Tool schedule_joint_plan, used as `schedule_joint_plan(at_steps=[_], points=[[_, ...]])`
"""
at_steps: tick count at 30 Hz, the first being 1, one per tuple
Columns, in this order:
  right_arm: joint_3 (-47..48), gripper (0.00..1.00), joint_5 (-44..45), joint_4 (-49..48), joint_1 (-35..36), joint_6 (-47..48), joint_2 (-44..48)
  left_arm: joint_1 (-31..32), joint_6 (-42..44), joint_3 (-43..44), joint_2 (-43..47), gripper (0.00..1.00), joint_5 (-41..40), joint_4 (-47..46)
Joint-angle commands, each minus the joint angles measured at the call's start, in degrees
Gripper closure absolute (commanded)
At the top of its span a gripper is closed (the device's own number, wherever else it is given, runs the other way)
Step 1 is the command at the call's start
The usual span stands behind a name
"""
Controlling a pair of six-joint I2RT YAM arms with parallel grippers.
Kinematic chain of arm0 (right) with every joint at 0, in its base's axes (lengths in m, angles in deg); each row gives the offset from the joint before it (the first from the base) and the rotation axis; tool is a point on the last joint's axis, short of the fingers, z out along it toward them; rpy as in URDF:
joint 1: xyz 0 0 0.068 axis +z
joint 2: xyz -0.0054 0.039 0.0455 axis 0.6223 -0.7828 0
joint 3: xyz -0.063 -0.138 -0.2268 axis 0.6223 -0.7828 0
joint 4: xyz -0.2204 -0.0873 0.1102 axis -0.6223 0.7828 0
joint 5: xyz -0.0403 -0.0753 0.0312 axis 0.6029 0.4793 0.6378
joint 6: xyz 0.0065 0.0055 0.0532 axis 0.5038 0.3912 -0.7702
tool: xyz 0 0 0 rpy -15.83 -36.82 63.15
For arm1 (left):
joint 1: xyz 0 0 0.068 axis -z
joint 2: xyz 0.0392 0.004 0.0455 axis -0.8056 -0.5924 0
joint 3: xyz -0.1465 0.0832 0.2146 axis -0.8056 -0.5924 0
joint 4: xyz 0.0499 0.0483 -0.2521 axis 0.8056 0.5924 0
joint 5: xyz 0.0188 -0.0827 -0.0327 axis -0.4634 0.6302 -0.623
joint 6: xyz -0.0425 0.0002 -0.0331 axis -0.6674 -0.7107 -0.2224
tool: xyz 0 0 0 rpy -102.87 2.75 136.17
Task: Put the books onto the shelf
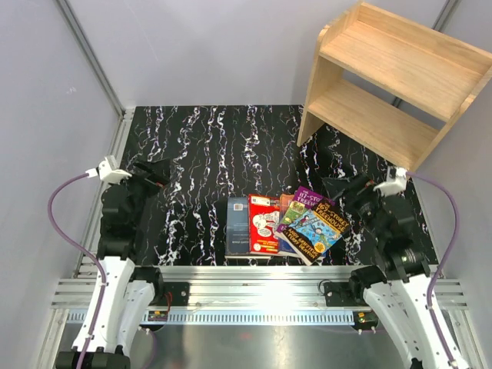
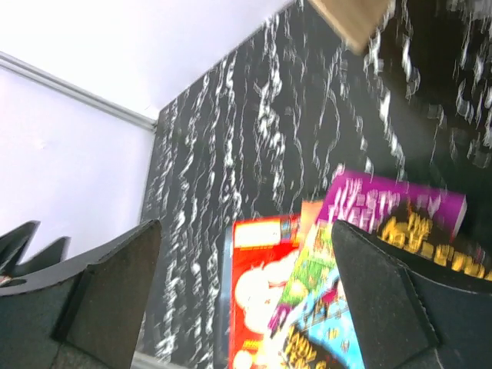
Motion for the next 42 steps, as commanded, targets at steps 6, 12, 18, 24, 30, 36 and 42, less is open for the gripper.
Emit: schedule_joint_plan(at_steps=[6, 12, 18, 24, 30, 36, 42], points=[[-4.1, 0.00, -1.7, 10.1, 0.2, -12.2, 8.5, -0.2, -3.0, 3.6, -7.2, 0.01, 10.3, 6.5], [5.4, 0.00, 20.9, 41.4, 0.2, -21.6, 5.5, 1.3, -2.4, 2.6, -10.0, 0.01, 19.3, 0.3], [5.5, 0.00, 17.4, 46.3, 0.2, -26.9, -1.6, 8.2, -1.2, 3.7, -12.3, 0.01, 16.9, 2.1], [7.9, 0.00, 15.5, 50.5, 0.2, -26.4, -11.6, 18.5, 0.2, 3.0, -14.8, 0.01, 11.9, 1.8], [1.0, 0.00, 11.8, 43.9, 0.2, -28.4, -12.4, 20.0, 0.7, 2.6, -17.1, 0.01, 12.9, 0.8], [-4.4, 0.00, 9.3, 33.8, 0.2, -29.0, -16.4, 20.1, 2.0, 0.8, -14.8, 0.01, 12.4, 2.4], [-7.3, 0.00, 8.6, 26.2, 0.2, -28.4, -23.0, 20.1, 2.2, -0.5, -13.7, 0.01, 11.4, 2.6]])
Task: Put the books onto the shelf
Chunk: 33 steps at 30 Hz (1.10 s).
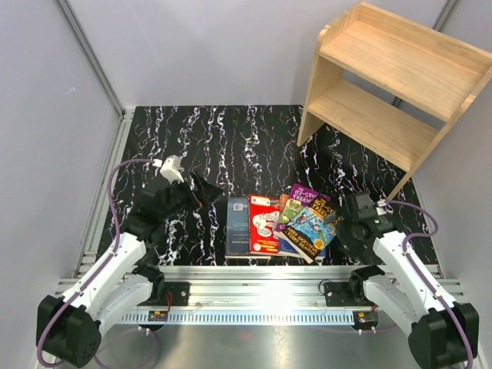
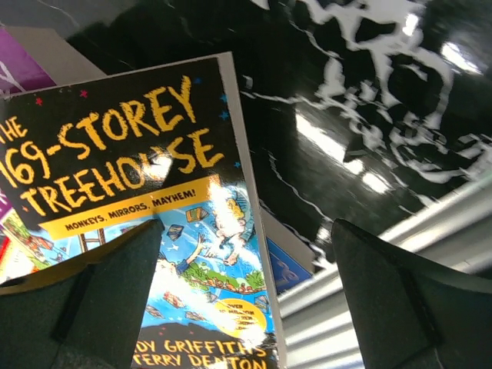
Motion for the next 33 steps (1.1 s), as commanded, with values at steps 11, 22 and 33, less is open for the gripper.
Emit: schedule_joint_plan(at_steps=[11, 22, 33], points=[[-10.1, 0.08, 2.4, -14.2, 0.4, -2.1, 6.8, 0.4, 2.1, 0.3, 0.5, 0.01, -1.5, 0.6], [-17.7, 0.44, 1.5, -29.0, 0.4, -2.3, 9.9, 2.1, 1.5, 0.1, -0.3, 0.01, -3.0, 0.8], [-16.5, 1.00, 0.0, -28.4, 0.4, -0.7, 18.2, 5.1, 1.6, 1.3, -2.4, 0.01, -5.8, 1.2]])
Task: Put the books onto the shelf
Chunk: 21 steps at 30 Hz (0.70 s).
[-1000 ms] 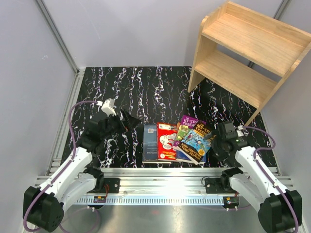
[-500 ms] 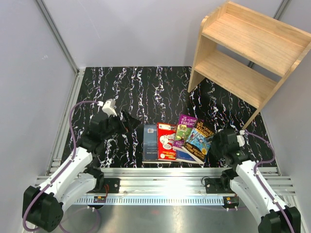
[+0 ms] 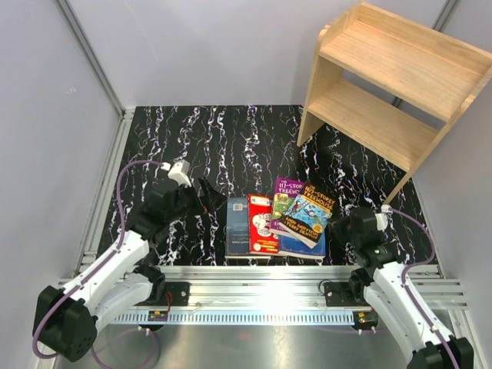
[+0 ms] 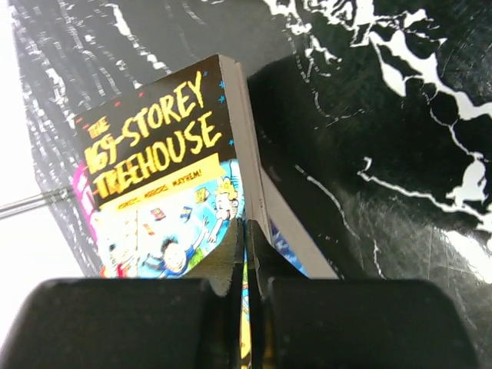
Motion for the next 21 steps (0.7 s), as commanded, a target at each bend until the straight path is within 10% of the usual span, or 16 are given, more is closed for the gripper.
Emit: schedule_joint_plan(at_steps=[1, 8, 20, 21], points=[[2.4, 1.00, -1.7, 4.8, 0.5, 1.8, 5.8, 1.2, 0.4, 1.8, -0.8, 0.01, -2.1, -1.8], [12.4, 1.00, -1.7, 15.0, 0.5, 3.6, 16.9, 5.1, 0.2, 3.9, -3.2, 0.01, -4.0, -2.8], [19.2, 1.00, -8.8, 16.9, 0.5, 7.7, 9.0, 13.8, -2.1, 10.5, -12.6, 0.01, 3.8, -14.1], [19.2, 0.88, -8.5, 19.3, 0.5, 8.2, 6.6, 14.3, -1.3, 11.3, -13.1, 0.01, 3.2, -13.7]])
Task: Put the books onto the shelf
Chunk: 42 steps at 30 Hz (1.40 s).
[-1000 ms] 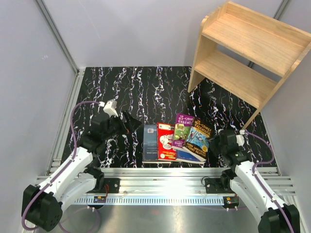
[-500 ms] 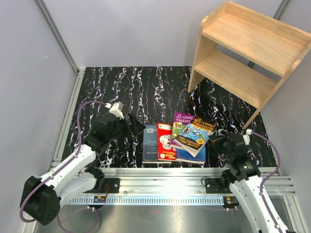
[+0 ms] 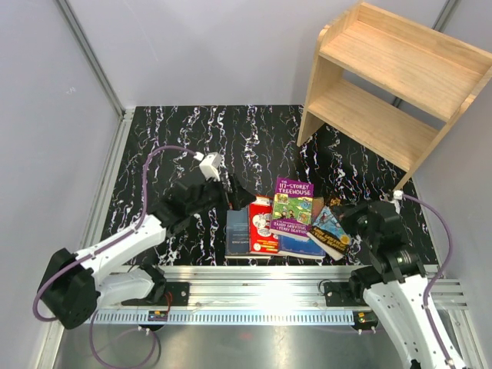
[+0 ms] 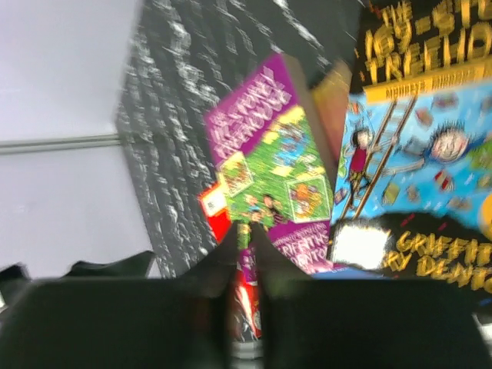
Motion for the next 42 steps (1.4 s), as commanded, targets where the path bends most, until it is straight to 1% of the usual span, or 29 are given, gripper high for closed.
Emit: schedule_joint_plan(at_steps=[1, 2, 3, 4, 8, 9, 11, 12, 17, 18, 20, 21, 24, 27, 28, 32, 33, 35, 36, 39, 40, 42], points=[[1.3, 0.51, -2.3, 4.9, 0.3, 3.2, -5.8, 2.2, 0.7, 4.9, -1.8, 0.01, 1.2, -4.5], [1.5, 0.28, 0.6, 6.0, 0.3, 3.7, -7.7, 2.7, 0.9, 5.2, -2.1, 0.01, 1.1, -4.3], [1.8, 0.03, 1.7, 7.9, 0.3, 3.9, -11.5, 2.9, 0.9, 5.4, -2.4, 0.01, 1.0, -4.4], [1.8, 0.00, 2.1, 7.5, 0.3, 4.3, -13.2, 2.9, 1.0, 5.5, -2.4, 0.01, 1.2, -4.5], [2.2, 0.00, -0.8, 2.2, 0.3, 6.0, -21.4, 3.4, 1.4, 5.2, -2.6, 0.01, 1.0, -4.0], [2.5, 0.00, -1.1, -0.1, 0.3, 6.3, -24.6, 3.5, 1.7, 5.0, -2.5, 0.01, 1.0, -3.8], [3.2, 0.00, -1.8, -3.1, 0.3, 7.4, -27.5, 3.6, 2.2, 4.3, -2.1, 0.01, 0.3, -3.1], [3.3, 0.00, -1.8, -6.0, 0.3, 7.8, -30.1, 3.6, 2.3, 3.9, -1.6, 0.01, 0.3, -3.0], [2.7, 0.00, -5.3, -14.0, 0.4, 8.0, -36.7, 3.5, 4.0, 3.9, -1.2, 0.01, -1.9, -1.3], [2.4, 0.00, -5.6, -16.5, 0.3, 7.9, -38.5, 3.6, 4.6, 4.8, -2.4, 0.01, -2.2, -1.2], [1.2, 0.00, -6.4, -18.6, 0.3, 7.5, -40.1, 3.6, 5.6, 6.4, -4.9, 0.01, -1.9, -1.0], [0.6, 0.00, -6.9, -21.6, 0.3, 7.4, -41.6, 3.5, 5.8, 7.4, -8.3, 0.01, -1.8, -0.9], [-1.4, 0.00, -9.1, -27.0, 0.4, 6.9, -44.7, 3.7, 5.1, 13.2, -15.5, 0.01, 1.2, -1.5], [-1.8, 0.01, -10.2, -30.2, 0.9, 7.0, -47.6, 5.2, 4.5, 16.5, -21.2, 0.01, 1.4, -2.4], [-2.3, 0.02, -10.7, -31.0, 0.9, 7.1, -48.2, 6.0, 4.5, 19.1, -22.5, 0.01, 1.3, -2.1], [-3.8, 0.08, -11.4, -34.3, 1.1, 7.6, -49.5, 7.0, 3.8, 24.6, -31.6, 0.01, 0.0, 1.6], [-4.4, 0.12, -11.6, -34.8, 1.0, 7.7, -49.8, 7.0, 3.5, 25.3, -33.0, 0.01, 0.2, 2.0], [-4.9, 0.17, -12.0, -36.0, 1.1, 7.8, -50.1, 7.1, 2.2, 25.0, -36.0, 0.01, 1.4, 0.9], [-5.7, 0.26, -12.3, -36.2, 1.1, 7.8, -50.3, 7.3, 1.9, 24.7, -36.8, 0.01, 2.4, 0.2], [-7.1, 0.39, -13.4, -39.6, 1.1, 7.5, -51.6, 7.9, 0.5, 24.6, -39.2, 0.02, 1.7, 0.5], [-7.9, 0.46, -14.2, -40.3, 1.1, 7.4, -52.2, 8.1, -0.2, 24.4, -39.7, 0.03, 1.4, 1.0], [-8.9, 0.52, -14.9, -42.4, 1.1, 7.1, -53.9, 8.1, -0.7, 23.4, -40.4, 0.03, 1.9, -0.3]])
